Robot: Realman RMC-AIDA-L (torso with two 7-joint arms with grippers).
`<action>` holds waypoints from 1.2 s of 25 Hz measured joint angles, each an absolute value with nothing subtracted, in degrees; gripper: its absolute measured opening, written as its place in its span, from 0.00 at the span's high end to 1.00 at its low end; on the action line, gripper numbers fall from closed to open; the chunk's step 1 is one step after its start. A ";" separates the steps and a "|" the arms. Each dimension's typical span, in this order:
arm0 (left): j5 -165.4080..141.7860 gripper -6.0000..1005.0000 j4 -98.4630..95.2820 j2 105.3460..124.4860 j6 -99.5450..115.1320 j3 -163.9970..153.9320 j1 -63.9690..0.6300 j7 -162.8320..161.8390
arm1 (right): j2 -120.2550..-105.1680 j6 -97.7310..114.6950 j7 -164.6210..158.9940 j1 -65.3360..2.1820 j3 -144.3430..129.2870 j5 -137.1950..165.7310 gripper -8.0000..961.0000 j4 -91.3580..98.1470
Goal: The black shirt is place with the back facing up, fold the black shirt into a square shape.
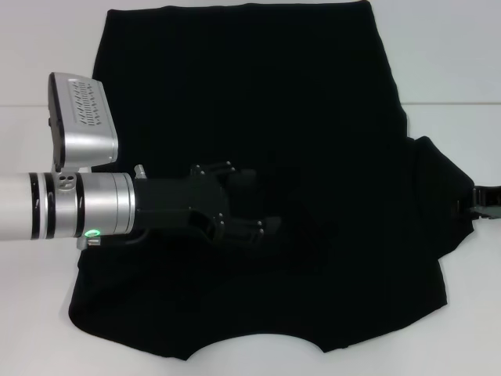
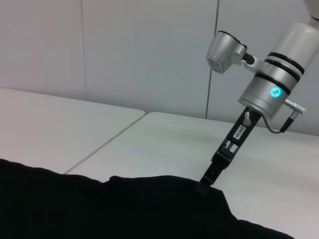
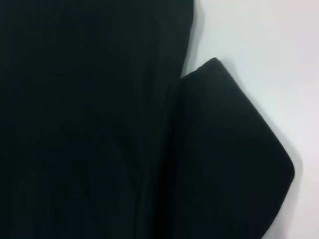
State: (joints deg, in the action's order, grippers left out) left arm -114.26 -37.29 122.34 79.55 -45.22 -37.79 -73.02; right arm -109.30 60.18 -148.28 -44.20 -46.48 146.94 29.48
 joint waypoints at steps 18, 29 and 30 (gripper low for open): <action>-113.84 0.08 -37.45 122.34 78.90 -43.95 -37.42 -74.00 | -109.61 56.51 -143.32 -42.96 -41.45 145.30 0.98 30.39; -113.72 0.08 -37.42 122.68 78.93 -43.84 -37.35 -74.09 | -109.75 54.43 -140.63 -41.26 -37.31 145.28 0.96 30.42; -113.72 0.08 -37.43 122.69 78.93 -43.84 -37.35 -74.09 | -109.76 54.26 -140.63 -41.10 -37.12 145.27 0.96 30.41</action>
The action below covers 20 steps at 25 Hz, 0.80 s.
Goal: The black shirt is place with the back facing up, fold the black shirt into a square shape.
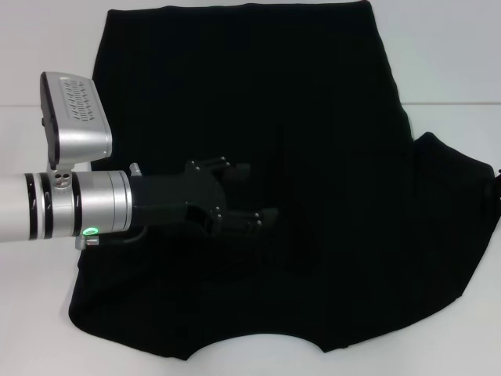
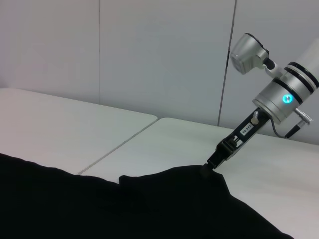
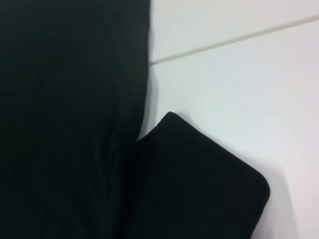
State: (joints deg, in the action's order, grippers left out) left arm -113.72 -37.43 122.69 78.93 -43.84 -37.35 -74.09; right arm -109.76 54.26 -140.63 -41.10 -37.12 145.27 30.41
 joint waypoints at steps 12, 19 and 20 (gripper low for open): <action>-113.72 0.08 -37.45 122.70 78.93 -43.86 -37.41 -74.09 | -109.82 53.04 -140.38 -39.97 -36.39 144.68 0.93 30.44; -113.51 0.08 -37.44 122.78 78.51 -43.86 -37.44 -74.09 | -109.93 53.21 -137.10 -39.98 -36.22 140.62 0.92 30.74; -113.32 0.08 -37.44 122.78 78.47 -43.86 -37.44 -74.09 | -109.94 53.75 -136.20 -40.15 -36.23 139.38 0.92 30.88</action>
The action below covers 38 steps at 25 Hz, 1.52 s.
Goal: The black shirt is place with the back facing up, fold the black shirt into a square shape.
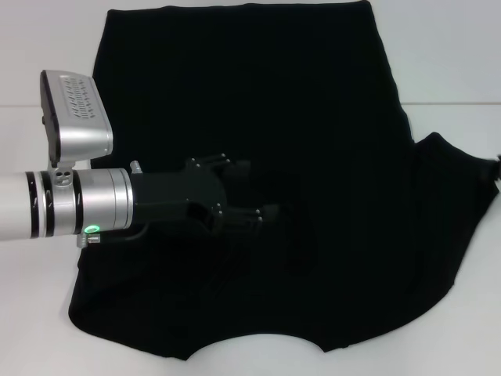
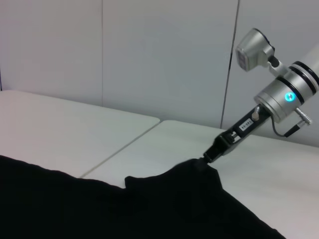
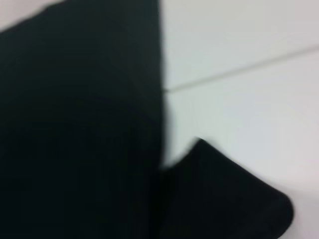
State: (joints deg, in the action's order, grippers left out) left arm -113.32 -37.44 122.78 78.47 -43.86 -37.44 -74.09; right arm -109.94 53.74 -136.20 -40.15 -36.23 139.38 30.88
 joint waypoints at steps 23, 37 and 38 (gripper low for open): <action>-112.76 0.08 -37.44 122.63 78.32 -42.16 -36.65 -74.62 | -111.86 64.27 -133.09 -50.84 -47.55 135.46 0.87 30.88; -112.76 0.08 -37.34 122.60 78.34 -42.19 -36.88 -74.69 | -111.37 65.29 -134.34 -51.72 -52.24 137.44 0.62 31.92; -112.76 0.08 -37.29 122.60 78.33 -42.19 -36.91 -74.70 | -111.27 65.45 -134.52 -51.31 -52.03 137.45 0.57 32.53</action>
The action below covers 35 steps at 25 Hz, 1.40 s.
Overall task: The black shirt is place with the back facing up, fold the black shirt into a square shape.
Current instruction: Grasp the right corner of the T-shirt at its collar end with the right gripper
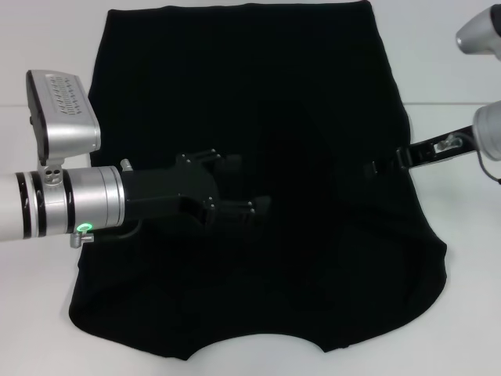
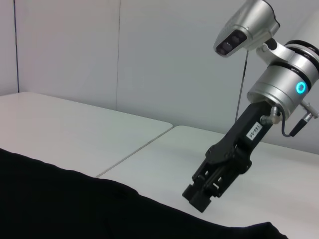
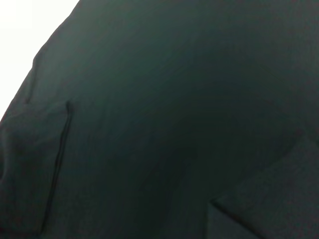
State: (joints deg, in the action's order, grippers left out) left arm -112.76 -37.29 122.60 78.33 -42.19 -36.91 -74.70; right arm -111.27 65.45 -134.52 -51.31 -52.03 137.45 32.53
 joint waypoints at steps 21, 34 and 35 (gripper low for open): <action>-112.79 0.08 -37.51 122.50 77.49 -41.48 -37.07 -77.68 | -108.95 73.01 -133.82 -40.72 -47.52 137.18 0.38 33.28; -112.76 0.08 -37.53 122.64 77.74 -41.48 -37.03 -78.25 | -109.60 73.19 -131.74 -39.55 -47.51 137.34 0.38 31.01; -112.76 0.08 -37.53 122.63 77.89 -41.48 -37.02 -78.45 | -109.60 73.14 -131.69 -39.45 -47.51 137.29 0.38 31.01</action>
